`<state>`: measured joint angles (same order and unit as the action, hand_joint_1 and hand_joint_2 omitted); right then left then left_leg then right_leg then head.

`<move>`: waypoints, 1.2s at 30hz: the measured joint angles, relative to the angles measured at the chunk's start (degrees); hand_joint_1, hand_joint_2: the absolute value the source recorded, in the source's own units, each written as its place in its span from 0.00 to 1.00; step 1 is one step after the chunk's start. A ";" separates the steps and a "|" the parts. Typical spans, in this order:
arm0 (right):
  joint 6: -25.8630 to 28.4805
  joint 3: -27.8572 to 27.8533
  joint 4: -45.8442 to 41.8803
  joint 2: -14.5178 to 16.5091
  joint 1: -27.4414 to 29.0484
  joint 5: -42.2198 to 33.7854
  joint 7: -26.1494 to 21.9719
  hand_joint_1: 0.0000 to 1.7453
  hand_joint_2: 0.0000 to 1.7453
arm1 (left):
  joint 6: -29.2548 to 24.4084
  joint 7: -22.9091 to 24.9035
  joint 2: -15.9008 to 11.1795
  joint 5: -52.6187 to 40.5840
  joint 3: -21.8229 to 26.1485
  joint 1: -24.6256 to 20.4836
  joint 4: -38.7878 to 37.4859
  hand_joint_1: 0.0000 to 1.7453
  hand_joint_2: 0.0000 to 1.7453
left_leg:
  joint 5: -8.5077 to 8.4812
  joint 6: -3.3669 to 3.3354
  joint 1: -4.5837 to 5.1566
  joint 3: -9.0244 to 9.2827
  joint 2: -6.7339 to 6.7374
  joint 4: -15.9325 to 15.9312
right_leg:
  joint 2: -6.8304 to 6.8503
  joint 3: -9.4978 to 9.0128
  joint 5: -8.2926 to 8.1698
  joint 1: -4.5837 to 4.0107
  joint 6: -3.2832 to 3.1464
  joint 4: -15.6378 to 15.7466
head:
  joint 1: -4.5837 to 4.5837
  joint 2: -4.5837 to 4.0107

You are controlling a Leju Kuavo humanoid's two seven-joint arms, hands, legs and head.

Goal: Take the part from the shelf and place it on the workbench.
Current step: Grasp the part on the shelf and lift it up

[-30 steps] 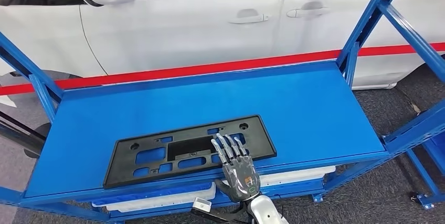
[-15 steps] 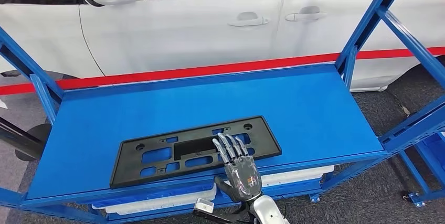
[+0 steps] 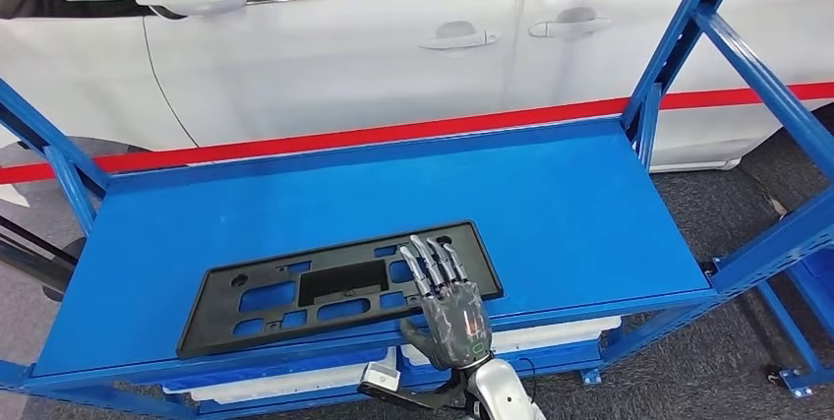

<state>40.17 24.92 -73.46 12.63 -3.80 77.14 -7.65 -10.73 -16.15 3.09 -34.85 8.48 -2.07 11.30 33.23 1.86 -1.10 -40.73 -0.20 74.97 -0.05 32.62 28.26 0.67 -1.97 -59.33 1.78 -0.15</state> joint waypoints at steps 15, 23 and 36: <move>0.00 2.17 1.91 -0.58 -1.71 1.81 3.75 0.00 1.00 | 0.33 0.01 0.28 -0.96 0.16 -0.25 0.01 0.00 0.00 | -7.65 -3.35 0.38 7.94 0.12 -17.35 | 0.01 7.42 7.03 -0.09 2.61 -15.06 | -0.01 0.00; 0.10 4.82 7.54 -0.60 -4.60 6.59 9.16 0.47 1.00 | 1.39 0.84 0.47 -2.97 0.18 -0.73 0.02 0.00 0.00 | -6.60 -1.42 0.63 8.28 -0.04 -16.61 | -0.14 1.32 -0.96 -0.17 1.15 -0.10 | 0.00 0.00; -1.03 9.26 23.12 0.39 -11.86 10.67 13.16 1.00 1.00 | 2.49 1.86 0.83 -5.39 0.15 -2.01 0.02 0.00 0.00 | -6.38 -1.22 0.69 9.16 0.04 -16.50 | -0.33 -0.19 -0.90 -0.28 0.44 0.59 | -0.01 0.00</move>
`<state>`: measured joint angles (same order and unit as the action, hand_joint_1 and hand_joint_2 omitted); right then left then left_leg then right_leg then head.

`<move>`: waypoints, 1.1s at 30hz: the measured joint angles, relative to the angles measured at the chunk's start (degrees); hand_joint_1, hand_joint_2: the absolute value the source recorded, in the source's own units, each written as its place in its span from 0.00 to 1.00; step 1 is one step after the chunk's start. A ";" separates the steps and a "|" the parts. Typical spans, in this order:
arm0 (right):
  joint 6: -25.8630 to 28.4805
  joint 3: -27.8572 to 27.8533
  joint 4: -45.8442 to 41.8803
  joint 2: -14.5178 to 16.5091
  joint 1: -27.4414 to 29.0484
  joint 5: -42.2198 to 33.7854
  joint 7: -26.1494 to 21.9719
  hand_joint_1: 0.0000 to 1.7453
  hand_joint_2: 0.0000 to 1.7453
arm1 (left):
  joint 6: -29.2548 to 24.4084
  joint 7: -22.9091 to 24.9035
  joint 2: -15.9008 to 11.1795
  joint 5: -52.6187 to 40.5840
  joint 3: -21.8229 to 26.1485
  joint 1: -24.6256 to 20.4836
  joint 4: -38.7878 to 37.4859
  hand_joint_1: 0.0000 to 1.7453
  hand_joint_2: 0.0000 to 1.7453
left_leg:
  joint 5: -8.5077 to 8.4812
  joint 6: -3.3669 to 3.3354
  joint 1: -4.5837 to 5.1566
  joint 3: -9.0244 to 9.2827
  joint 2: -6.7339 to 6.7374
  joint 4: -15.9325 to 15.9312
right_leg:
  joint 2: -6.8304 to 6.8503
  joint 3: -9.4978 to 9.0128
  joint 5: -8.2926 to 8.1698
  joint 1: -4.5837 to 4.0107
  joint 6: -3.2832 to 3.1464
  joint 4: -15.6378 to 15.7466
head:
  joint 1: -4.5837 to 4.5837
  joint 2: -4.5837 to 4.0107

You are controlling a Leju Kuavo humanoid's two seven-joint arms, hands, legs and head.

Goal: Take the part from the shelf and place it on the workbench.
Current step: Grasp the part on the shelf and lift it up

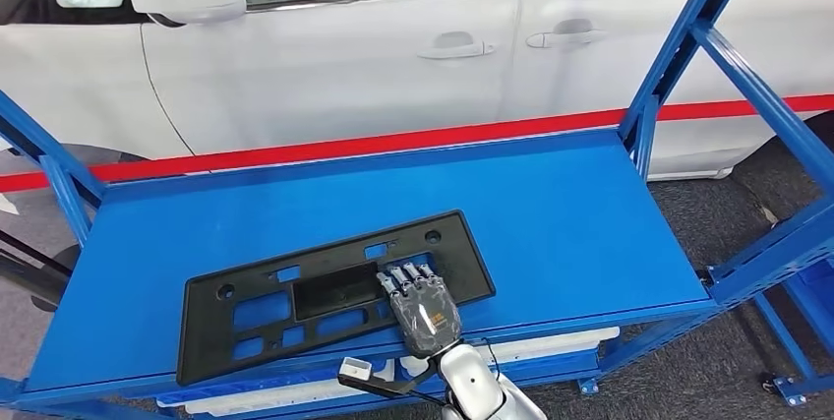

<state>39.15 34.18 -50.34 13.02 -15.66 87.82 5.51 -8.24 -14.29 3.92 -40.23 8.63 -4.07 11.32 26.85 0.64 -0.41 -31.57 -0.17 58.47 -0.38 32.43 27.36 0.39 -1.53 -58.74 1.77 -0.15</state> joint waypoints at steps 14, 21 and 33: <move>1.11 0.01 3.84 0.06 -1.05 -2.01 0.02 1.00 1.00 | -0.04 0.05 0.52 -1.11 0.04 -0.25 0.00 0.00 0.00 | -0.77 -1.44 -0.22 0.71 0.62 -1.40 | 0.12 0.21 0.92 0.43 1.74 -2.09 | 0.00 0.00; 1.05 0.02 -0.42 0.11 0.25 -10.68 -8.06 1.00 1.00 | -0.33 -0.49 0.68 -1.30 1.01 -0.20 0.00 0.00 0.00 | 2.60 0.92 -0.63 -1.33 0.42 3.50 | 0.30 -1.17 -0.18 0.32 -0.48 1.27 | 0.01 0.00; -16.88 0.21 -43.67 -4.91 16.33 -89.13 -37.94 1.00 1.00 | -3.44 -3.04 0.89 -0.77 5.87 2.18 0.00 0.00 0.75 | -0.13 -0.31 -0.30 0.36 0.19 -0.84 | 0.48 -0.97 0.36 0.01 1.20 0.97 | 0.00 0.00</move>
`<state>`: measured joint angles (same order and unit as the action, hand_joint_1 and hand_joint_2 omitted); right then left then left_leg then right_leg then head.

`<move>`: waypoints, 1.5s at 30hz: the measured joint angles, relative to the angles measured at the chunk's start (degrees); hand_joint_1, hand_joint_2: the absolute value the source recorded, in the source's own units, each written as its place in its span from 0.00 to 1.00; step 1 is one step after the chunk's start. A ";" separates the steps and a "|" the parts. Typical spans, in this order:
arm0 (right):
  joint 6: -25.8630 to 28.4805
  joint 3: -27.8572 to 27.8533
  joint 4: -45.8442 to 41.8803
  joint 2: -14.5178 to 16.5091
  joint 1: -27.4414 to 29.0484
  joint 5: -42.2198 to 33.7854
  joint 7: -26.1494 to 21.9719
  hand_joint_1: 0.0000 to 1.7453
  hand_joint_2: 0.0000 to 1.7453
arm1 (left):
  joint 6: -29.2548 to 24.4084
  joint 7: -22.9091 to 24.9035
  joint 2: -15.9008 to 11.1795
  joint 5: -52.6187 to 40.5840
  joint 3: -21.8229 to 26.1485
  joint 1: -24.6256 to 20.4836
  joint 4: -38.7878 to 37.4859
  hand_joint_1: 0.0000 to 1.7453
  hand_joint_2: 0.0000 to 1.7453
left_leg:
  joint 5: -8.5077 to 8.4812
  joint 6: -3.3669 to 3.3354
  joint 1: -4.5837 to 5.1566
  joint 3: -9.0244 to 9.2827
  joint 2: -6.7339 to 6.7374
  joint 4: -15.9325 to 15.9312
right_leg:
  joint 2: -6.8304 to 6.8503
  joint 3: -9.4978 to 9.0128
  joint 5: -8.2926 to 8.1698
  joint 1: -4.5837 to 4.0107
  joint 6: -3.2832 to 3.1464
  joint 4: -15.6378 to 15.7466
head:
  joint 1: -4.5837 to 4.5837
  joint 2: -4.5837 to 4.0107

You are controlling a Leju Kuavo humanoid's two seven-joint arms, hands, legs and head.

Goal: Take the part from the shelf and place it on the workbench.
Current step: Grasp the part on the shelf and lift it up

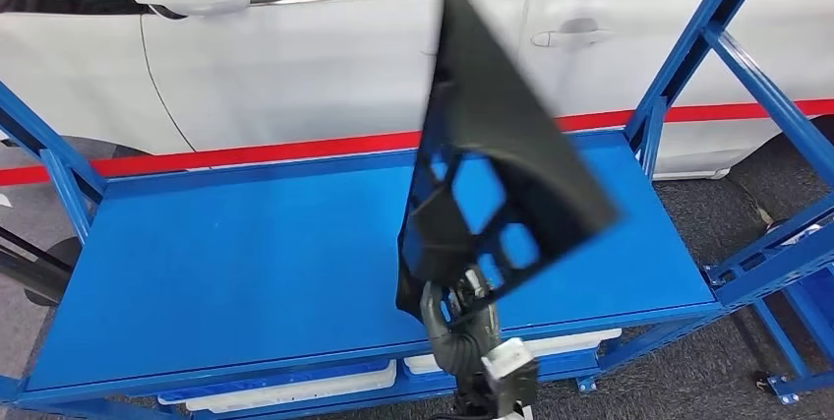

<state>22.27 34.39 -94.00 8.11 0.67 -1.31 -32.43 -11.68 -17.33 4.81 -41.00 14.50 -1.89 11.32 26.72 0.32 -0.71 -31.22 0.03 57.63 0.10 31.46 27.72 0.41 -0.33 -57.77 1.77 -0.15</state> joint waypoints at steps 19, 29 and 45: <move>-4.49 -4.80 -17.79 -2.41 10.70 -2.53 -3.15 1.00 1.00 | -2.06 -0.52 0.83 0.26 4.74 0.25 0.00 0.00 1.00 | 4.85 0.86 0.20 -2.17 -0.10 6.28 | -0.03 1.42 -0.84 0.30 -1.36 -0.14 | 0.01 0.00; -4.34 -5.54 -17.90 -2.41 11.25 -1.48 -2.15 1.00 1.00 | -1.80 -0.11 0.89 0.20 5.53 0.37 0.00 0.00 1.00 | 0.84 0.13 0.40 -0.01 -0.15 0.57 | -0.13 1.10 -0.25 -0.01 -0.54 -0.67 | 0.00 0.00; -4.73 -6.19 -17.40 -2.41 11.49 2.22 -1.67 1.00 1.00 | -1.49 0.56 1.11 -1.57 6.45 0.26 0.00 0.00 1.00 | -1.26 -0.83 0.66 -2.18 -0.19 1.30 | -0.21 0.00 1.01 -0.32 -0.29 -1.25 | 0.00 0.00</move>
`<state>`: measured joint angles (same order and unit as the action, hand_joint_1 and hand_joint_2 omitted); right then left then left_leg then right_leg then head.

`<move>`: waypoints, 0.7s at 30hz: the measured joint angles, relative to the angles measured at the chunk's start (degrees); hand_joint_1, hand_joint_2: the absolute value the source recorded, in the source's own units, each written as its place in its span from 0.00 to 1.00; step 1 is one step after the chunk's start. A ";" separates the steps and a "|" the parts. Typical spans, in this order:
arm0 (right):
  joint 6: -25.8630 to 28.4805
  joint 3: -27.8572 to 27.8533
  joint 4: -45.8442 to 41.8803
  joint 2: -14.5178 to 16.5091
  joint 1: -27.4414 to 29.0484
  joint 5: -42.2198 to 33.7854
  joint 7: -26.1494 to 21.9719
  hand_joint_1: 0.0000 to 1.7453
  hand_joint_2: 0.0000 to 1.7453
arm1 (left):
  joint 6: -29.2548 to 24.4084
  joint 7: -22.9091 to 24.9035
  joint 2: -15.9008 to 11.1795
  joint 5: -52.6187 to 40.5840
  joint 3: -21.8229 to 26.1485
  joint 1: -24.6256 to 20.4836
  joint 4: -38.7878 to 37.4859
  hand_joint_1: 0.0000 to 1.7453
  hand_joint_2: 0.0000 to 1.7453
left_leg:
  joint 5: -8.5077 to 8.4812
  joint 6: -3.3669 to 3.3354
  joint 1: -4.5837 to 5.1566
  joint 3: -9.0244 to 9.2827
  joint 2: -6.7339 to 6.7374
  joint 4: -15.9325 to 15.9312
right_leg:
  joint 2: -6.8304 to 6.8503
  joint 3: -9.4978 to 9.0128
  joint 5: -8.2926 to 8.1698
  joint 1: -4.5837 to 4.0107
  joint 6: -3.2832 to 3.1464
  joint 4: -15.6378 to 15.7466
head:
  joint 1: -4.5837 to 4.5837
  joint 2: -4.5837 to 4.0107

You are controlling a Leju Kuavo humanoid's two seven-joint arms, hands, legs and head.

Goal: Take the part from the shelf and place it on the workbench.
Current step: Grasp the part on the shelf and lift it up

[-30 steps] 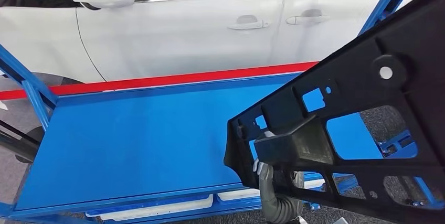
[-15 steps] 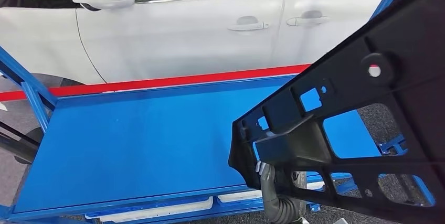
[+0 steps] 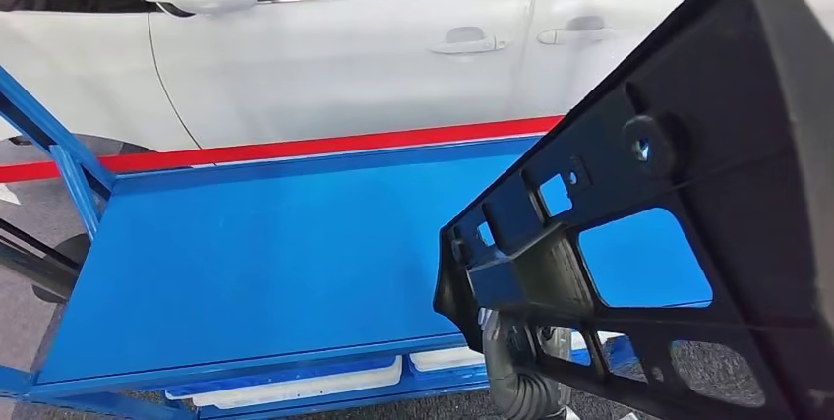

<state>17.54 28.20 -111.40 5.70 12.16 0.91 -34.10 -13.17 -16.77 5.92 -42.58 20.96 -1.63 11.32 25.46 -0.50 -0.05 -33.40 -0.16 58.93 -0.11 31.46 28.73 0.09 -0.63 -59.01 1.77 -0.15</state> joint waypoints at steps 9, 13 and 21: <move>-0.19 -0.31 0.02 0.33 0.05 0.18 0.00 1.00 1.00 | -0.02 0.21 -0.02 -0.62 0.43 0.05 0.00 0.00 1.00 | 10.56 2.05 -0.58 -3.01 0.01 14.06 | 0.46 4.47 -3.83 0.25 -1.59 0.15 | 0.00 0.00; -0.53 -0.40 0.00 0.42 0.08 0.22 0.03 1.00 1.00 | -0.03 0.22 -0.05 -0.93 0.54 -0.34 0.03 0.00 1.00 | 6.31 1.04 -0.24 7.21 -0.01 -0.83 | 0.49 5.79 -5.48 0.20 -0.76 -0.06 | 0.00 0.00; -0.94 -0.50 -0.04 0.61 0.23 0.55 0.08 1.00 1.00 | 0.00 0.19 -0.02 -1.24 0.89 -0.57 0.04 0.00 1.00 | 1.50 -1.73 -0.14 4.65 0.64 -3.33 | 0.13 8.57 2.57 0.65 1.50 -8.30 | -0.01 0.00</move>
<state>16.61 27.70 -111.45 6.31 12.40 1.46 -34.02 -13.17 -16.58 5.90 -43.81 21.85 -2.20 11.37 26.95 -2.23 -0.19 -28.75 0.47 55.60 0.02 40.03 31.30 0.74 0.87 -67.32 1.76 -0.15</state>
